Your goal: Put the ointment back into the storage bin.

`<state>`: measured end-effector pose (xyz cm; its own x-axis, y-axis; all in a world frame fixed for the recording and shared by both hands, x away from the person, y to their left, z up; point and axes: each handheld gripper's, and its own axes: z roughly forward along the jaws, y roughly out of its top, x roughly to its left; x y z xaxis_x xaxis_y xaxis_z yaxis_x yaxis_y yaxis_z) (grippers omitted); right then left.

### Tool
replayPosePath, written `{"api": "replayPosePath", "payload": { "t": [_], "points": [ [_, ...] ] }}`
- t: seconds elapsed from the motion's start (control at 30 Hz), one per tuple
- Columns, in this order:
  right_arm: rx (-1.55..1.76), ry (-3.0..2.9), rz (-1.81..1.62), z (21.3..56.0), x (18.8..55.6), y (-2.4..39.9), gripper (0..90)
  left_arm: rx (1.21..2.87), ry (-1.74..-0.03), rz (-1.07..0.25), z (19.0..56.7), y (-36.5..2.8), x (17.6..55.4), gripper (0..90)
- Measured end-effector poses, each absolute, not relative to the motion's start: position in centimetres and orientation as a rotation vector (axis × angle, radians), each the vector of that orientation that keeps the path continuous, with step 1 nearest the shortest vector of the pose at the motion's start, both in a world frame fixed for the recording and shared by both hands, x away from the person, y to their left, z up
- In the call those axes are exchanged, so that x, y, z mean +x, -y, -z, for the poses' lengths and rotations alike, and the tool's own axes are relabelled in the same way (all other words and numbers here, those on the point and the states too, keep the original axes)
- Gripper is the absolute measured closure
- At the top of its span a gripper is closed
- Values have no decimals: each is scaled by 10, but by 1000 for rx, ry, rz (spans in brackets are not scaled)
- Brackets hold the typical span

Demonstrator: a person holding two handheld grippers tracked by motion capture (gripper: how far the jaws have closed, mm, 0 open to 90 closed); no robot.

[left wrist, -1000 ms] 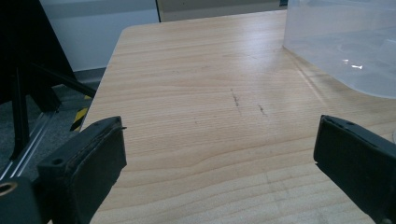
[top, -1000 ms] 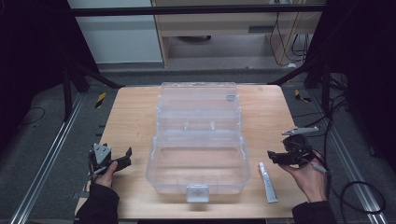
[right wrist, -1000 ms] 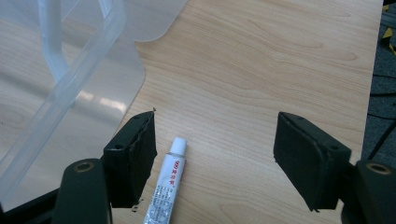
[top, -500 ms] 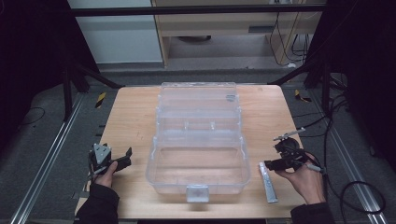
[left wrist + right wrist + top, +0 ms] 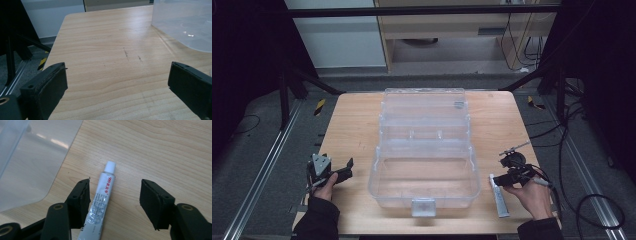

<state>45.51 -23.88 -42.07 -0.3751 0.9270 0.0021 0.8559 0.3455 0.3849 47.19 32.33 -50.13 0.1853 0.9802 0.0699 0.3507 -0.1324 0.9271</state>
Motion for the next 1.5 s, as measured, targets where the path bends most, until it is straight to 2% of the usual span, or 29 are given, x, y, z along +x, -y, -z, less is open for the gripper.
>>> {"api": "replayPosePath", "payload": {
  "t": [0.7,1.1,1.5],
  "points": [
    [1693,-2398,-400,443,457,231,584,1632,-1287,-955,501,-323,472,18],
    [1739,-2409,-369,452,460,226,587,1633,-1287,-955,501,-323,472,18],
    [1765,-2434,-334,462,460,225,654,1633,-1287,-955,501,-323,472,18]
  ]
}}
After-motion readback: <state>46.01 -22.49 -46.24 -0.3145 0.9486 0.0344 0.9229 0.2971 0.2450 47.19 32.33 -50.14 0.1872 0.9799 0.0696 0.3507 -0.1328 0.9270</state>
